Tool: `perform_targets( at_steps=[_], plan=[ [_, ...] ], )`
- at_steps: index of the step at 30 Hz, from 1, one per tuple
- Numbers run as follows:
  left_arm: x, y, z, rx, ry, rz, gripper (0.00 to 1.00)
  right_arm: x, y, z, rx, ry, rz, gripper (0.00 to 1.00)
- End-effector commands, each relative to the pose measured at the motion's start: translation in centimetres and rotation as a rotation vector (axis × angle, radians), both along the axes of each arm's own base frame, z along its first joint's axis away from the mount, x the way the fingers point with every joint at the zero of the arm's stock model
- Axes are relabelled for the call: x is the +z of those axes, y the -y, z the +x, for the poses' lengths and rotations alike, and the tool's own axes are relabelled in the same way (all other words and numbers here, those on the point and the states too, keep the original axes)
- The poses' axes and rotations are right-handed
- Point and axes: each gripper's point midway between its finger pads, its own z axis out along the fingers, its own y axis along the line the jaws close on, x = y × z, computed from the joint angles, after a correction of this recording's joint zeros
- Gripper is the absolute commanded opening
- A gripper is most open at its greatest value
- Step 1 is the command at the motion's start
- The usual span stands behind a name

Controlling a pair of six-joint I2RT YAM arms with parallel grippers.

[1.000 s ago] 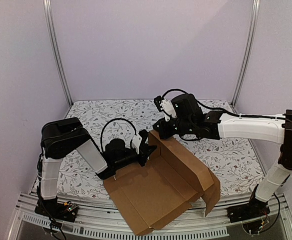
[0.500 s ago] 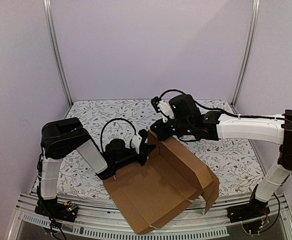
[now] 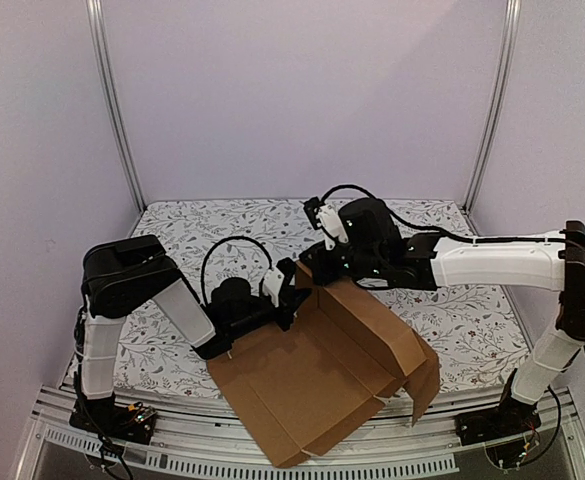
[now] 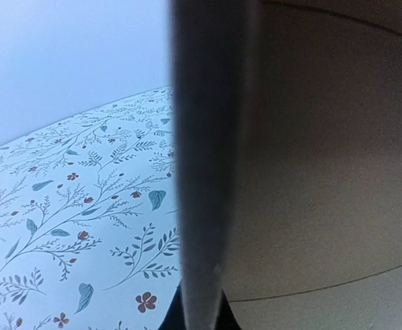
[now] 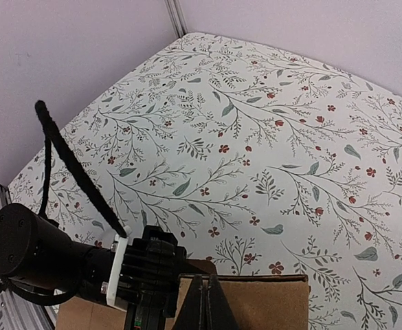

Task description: Fold the paper box

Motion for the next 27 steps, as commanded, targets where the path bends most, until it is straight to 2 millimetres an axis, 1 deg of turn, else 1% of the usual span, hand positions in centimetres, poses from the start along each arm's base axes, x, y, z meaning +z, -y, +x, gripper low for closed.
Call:
perform_targets(
  at_steps=[1, 4, 7, 10, 12, 15, 16, 19, 23, 25, 27],
  plan=[
    [0.4, 0.2, -0.6, -0.009, 0.026, 0.018, 0.01, -3.2, 1.6, -1.1, -0.006, -0.088, -0.130, 0.00],
    [0.4, 0.3, -0.6, -0.007, 0.028, 0.020, 0.01, -0.7, 0.9, -0.7, 0.006, -0.053, -0.097, 0.00],
    [0.3, 0.3, -0.7, -0.008, 0.026, 0.021, 0.01, 1.8, 0.5, -0.2, 0.003, -0.008, -0.071, 0.00],
    [0.2, 0.3, -0.7, -0.009, 0.026, 0.025, 0.01, 3.8, 0.5, 0.0, 0.002, 0.030, -0.052, 0.00],
    [0.2, 0.3, -0.8, -0.010, 0.026, 0.026, 0.01, 4.7, 0.4, 0.2, 0.004, 0.049, -0.045, 0.00],
    [0.2, 0.3, -0.7, -0.008, 0.027, 0.027, 0.02, 5.2, 0.3, 0.2, 0.008, 0.058, -0.042, 0.00],
    [0.2, 0.3, -0.7, -0.008, 0.027, 0.027, 0.03, 5.0, 0.3, 0.3, 0.007, 0.058, -0.048, 0.00],
    [0.1, 0.3, -0.7, -0.006, 0.026, 0.030, 0.05, 3.2, 0.2, 0.5, 0.000, 0.038, -0.081, 0.00],
    [0.2, 0.3, -0.8, -0.010, 0.027, 0.028, 0.10, -0.5, 0.4, 0.8, -0.015, -0.002, -0.141, 0.00],
    [0.2, 0.3, -0.8, -0.009, 0.029, 0.027, 0.14, -3.1, 0.5, 0.7, -0.018, -0.032, -0.181, 0.00],
    [0.2, 0.3, -0.8, -0.008, 0.030, 0.030, 0.16, -4.7, 0.7, 0.6, -0.019, -0.057, -0.198, 0.00]
  ],
)
